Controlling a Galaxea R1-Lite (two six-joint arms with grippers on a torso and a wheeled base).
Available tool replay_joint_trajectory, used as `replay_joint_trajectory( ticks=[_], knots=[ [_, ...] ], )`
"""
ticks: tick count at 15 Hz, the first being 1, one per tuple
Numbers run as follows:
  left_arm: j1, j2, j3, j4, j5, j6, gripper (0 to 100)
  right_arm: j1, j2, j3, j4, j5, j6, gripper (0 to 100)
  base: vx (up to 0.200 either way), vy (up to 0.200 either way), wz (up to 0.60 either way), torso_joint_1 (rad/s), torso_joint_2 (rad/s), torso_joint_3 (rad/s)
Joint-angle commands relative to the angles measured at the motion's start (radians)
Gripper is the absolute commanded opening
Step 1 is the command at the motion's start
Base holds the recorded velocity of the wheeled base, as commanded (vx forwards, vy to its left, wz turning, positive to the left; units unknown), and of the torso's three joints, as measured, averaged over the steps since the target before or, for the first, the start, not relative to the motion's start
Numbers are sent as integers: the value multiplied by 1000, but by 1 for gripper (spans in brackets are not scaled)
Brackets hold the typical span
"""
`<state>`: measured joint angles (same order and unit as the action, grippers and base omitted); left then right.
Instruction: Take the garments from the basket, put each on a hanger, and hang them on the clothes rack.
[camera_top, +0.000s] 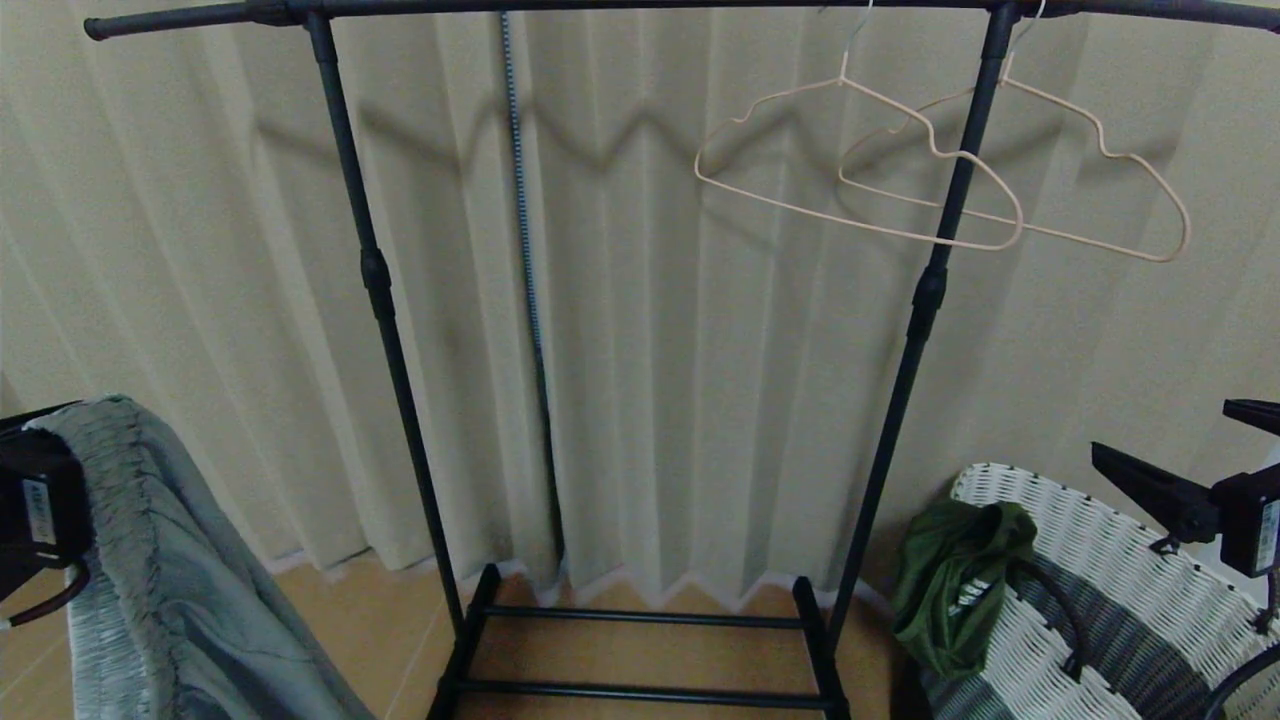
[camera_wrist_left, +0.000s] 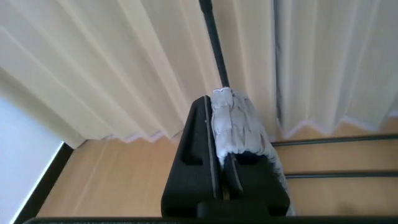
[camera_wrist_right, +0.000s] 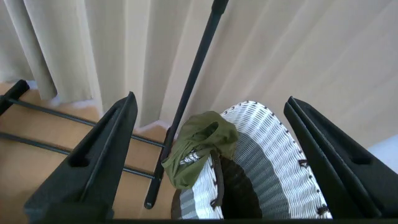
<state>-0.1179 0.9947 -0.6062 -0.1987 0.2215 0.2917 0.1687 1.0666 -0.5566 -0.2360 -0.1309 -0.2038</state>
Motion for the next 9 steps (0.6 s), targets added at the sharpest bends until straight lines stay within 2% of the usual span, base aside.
replay_joint_trajectory(
  ticks=[1,3,5,9],
  knots=[
    [4,-54,17,1,-4,-46,0,0,4,9,0,2,-2,100,0,0,0,0,0,0],
    [4,-56,39,2,-5,-83,0,2,4,9,0,2,-2,100,0,0,0,53,-217,-166],
    [4,-60,69,1,-5,-83,0,2,4,12,0,4,-2,100,0,0,0,58,-212,-266],
    [4,-60,74,1,-5,-85,0,6,6,14,0,5,-3,100,0,0,0,171,-503,-294]
  ],
)
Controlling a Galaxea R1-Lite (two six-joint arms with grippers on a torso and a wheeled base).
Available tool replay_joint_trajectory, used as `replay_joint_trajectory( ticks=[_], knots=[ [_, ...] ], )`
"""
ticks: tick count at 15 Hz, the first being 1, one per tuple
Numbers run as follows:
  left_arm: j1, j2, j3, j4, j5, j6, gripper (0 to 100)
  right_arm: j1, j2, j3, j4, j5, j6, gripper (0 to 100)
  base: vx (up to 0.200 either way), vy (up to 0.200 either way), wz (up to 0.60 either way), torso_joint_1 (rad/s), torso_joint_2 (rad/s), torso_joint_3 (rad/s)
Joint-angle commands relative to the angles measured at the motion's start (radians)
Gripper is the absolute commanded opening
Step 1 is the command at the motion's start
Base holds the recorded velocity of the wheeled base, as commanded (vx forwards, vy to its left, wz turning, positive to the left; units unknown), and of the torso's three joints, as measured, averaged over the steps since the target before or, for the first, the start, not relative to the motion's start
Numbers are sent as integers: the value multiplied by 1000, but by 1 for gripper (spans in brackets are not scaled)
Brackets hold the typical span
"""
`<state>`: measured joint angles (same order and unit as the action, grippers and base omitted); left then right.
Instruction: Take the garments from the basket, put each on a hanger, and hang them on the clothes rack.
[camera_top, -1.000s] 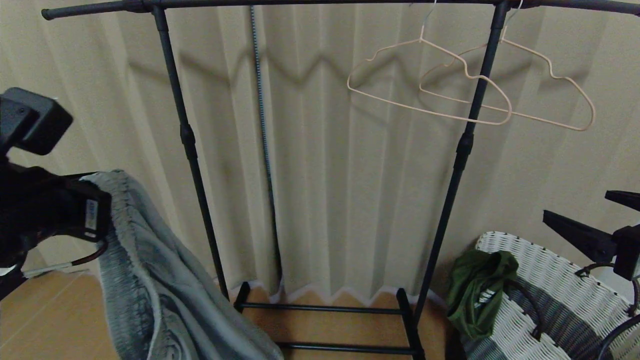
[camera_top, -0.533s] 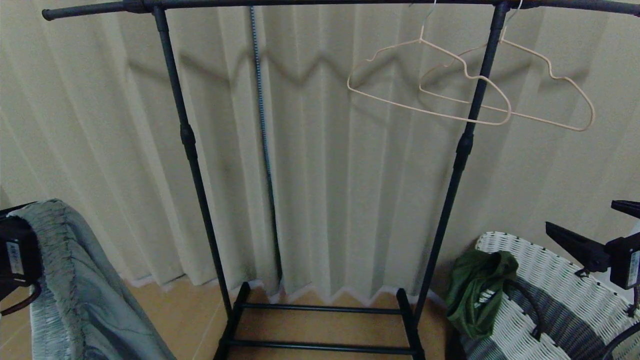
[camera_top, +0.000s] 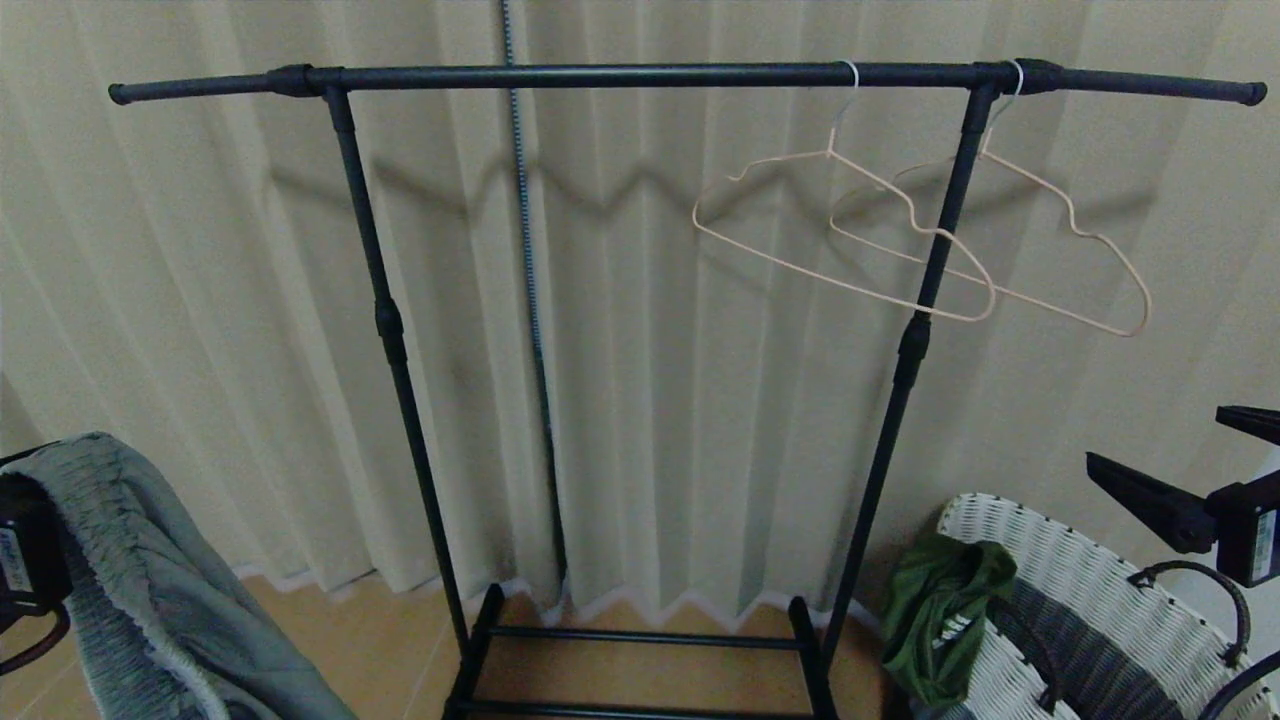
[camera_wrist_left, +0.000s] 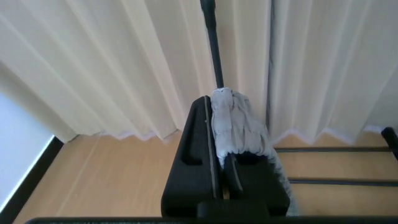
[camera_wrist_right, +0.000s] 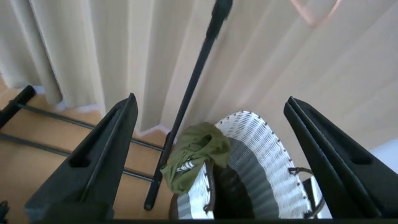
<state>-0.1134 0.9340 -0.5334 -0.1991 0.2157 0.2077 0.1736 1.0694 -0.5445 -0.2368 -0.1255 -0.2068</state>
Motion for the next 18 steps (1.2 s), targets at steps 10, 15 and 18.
replay_joint_trajectory(
  ticks=[10,15,18],
  knots=[
    [-3,-46,21,4,-1,1,0,-2,40,1,1,-5,0,100,0,0,0,195,-487,-282],
    [-3,-60,21,3,-1,2,0,-2,43,3,-22,-3,-3,100,0,0,0,123,-265,-149],
    [-3,-84,30,3,-1,9,0,-2,46,6,-44,-2,-20,100,0,0,0,0,0,0]
  ],
)
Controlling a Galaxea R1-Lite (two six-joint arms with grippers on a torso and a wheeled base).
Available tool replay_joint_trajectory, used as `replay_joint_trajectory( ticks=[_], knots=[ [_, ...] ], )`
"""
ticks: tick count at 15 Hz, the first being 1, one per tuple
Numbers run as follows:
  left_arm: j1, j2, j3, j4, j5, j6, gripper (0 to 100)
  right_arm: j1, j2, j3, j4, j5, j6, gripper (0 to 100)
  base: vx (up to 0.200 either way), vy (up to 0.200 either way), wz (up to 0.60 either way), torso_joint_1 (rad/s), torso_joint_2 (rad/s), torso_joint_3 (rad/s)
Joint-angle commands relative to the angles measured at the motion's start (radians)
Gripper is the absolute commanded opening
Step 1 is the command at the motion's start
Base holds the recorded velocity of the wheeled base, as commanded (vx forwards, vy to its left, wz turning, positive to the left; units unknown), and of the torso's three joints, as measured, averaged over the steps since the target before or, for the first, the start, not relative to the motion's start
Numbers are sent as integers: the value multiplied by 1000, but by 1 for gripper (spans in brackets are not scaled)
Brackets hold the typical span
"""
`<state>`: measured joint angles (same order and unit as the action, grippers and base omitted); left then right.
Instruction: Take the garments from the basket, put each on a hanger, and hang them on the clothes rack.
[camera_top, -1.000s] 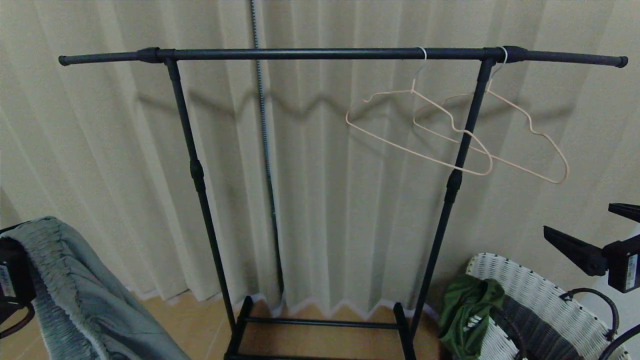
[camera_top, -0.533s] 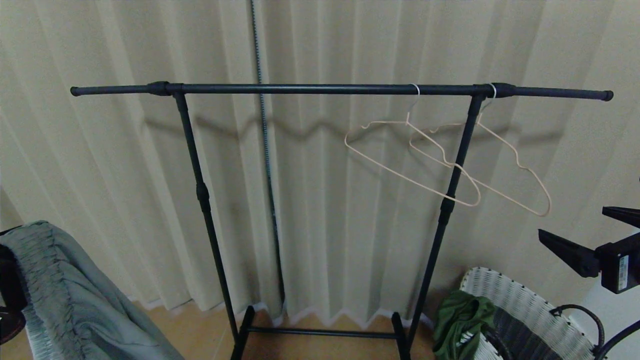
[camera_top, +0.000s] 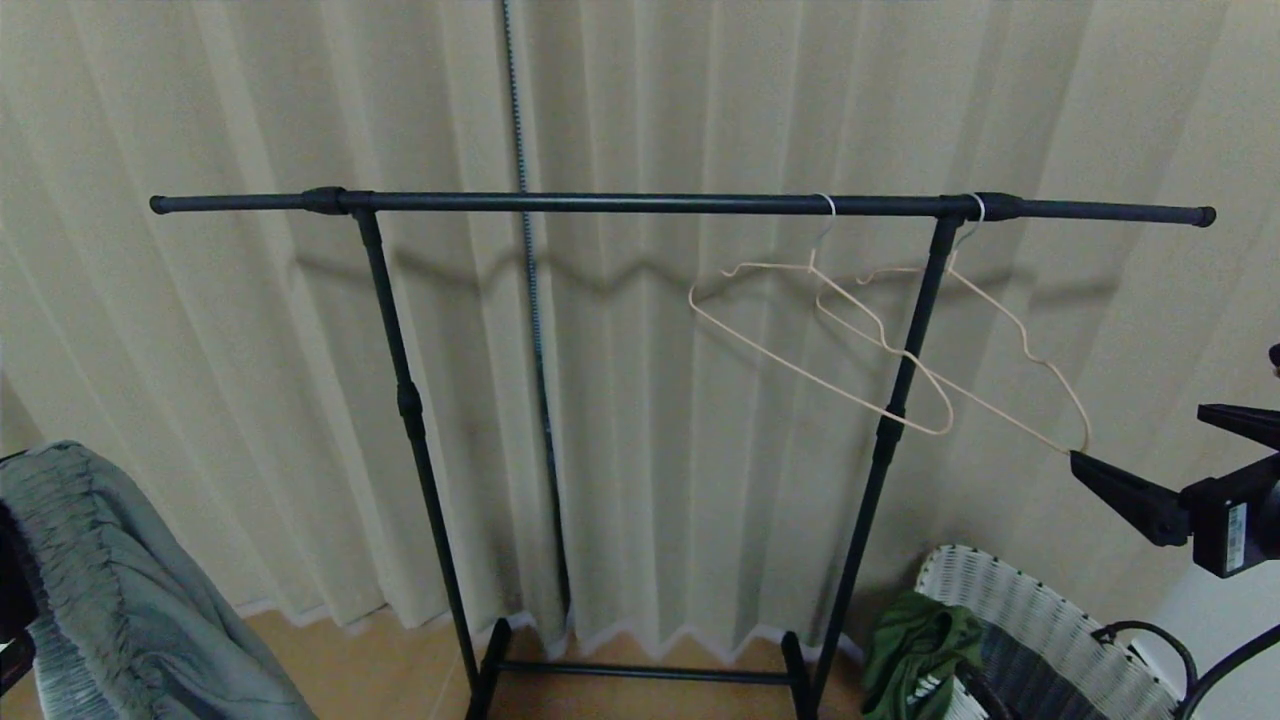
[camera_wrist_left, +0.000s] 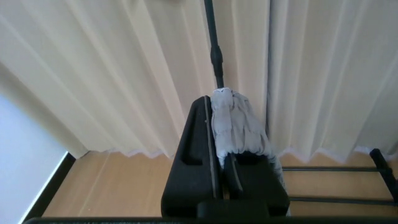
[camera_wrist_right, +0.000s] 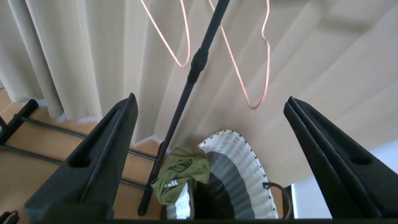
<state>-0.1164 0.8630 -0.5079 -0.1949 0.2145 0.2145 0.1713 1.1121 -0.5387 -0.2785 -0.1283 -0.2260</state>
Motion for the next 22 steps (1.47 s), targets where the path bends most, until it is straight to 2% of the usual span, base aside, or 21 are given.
replay_joint_trajectory(
  ticks=[1,7,11,22],
  knots=[
    [0,-15,8,-1,0,2,0,1,6,0,-2,1,-1,100,0,0,0,0,0,0],
    [0,-28,32,-1,0,11,0,-3,17,25,-1,-4,-3,100,0,0,0,0,0,0],
    [-2,-7,40,-5,-43,22,0,-4,15,40,-1,-4,-1,100,0,0,0,0,0,0],
    [-17,-9,52,-5,-43,25,0,-18,17,40,-2,-4,0,100,0,-200,0,2,-1,2]
  ],
)
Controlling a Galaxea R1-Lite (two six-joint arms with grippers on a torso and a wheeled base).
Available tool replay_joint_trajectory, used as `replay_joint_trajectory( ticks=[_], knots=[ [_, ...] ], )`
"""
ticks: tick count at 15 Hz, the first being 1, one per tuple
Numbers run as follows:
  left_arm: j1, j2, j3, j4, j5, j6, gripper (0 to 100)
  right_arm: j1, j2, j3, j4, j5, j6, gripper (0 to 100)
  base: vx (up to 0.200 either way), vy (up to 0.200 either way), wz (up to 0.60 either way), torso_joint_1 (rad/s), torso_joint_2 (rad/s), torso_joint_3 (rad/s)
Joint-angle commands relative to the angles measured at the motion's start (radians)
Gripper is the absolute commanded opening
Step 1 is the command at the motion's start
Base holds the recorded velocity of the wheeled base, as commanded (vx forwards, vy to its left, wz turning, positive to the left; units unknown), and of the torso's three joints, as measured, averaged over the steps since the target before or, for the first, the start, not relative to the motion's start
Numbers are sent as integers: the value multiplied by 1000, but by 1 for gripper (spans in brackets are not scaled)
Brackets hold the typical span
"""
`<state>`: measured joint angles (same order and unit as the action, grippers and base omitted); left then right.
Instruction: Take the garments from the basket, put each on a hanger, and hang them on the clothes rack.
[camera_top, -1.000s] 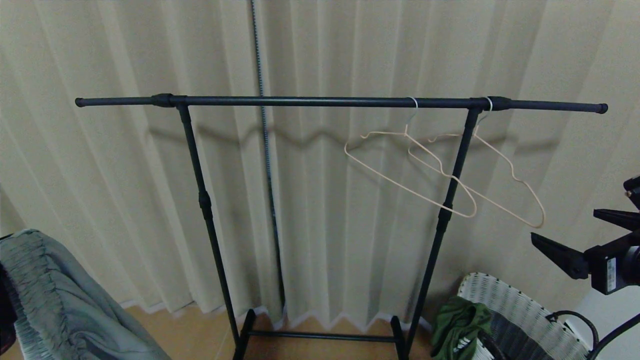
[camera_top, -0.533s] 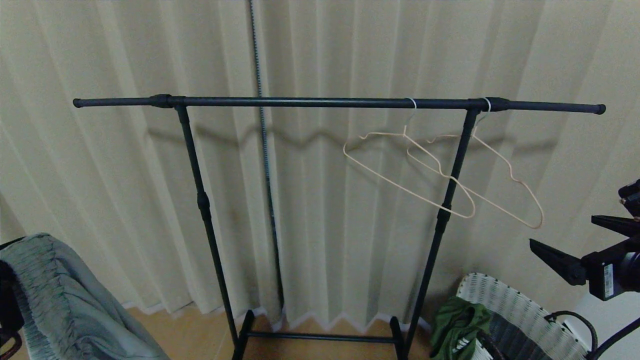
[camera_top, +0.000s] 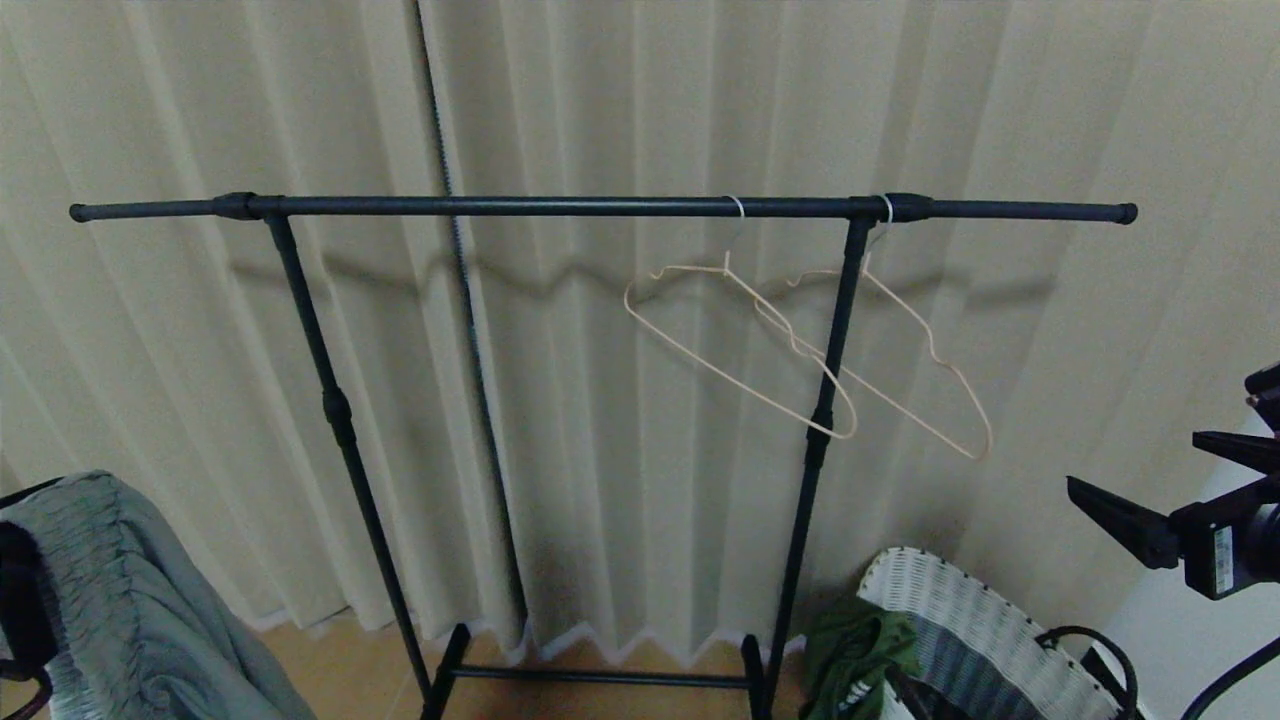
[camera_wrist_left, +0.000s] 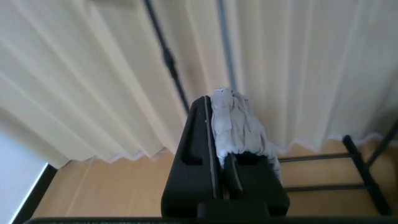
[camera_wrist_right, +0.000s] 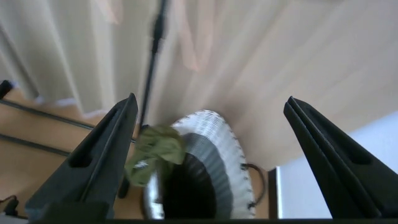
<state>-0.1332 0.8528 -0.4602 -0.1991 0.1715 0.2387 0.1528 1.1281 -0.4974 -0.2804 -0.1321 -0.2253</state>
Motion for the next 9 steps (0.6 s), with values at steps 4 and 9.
replay_joint_trajectory(
  ticks=[4,9],
  knots=[
    [0,-1,5,0,0,-6,0,1,-1,-1,-2,5,3,100,0,0,0,0,0,0],
    [0,-4,5,0,0,-7,0,1,-1,-12,-2,9,3,100,120,0,0,-4,1,2]
  ],
)
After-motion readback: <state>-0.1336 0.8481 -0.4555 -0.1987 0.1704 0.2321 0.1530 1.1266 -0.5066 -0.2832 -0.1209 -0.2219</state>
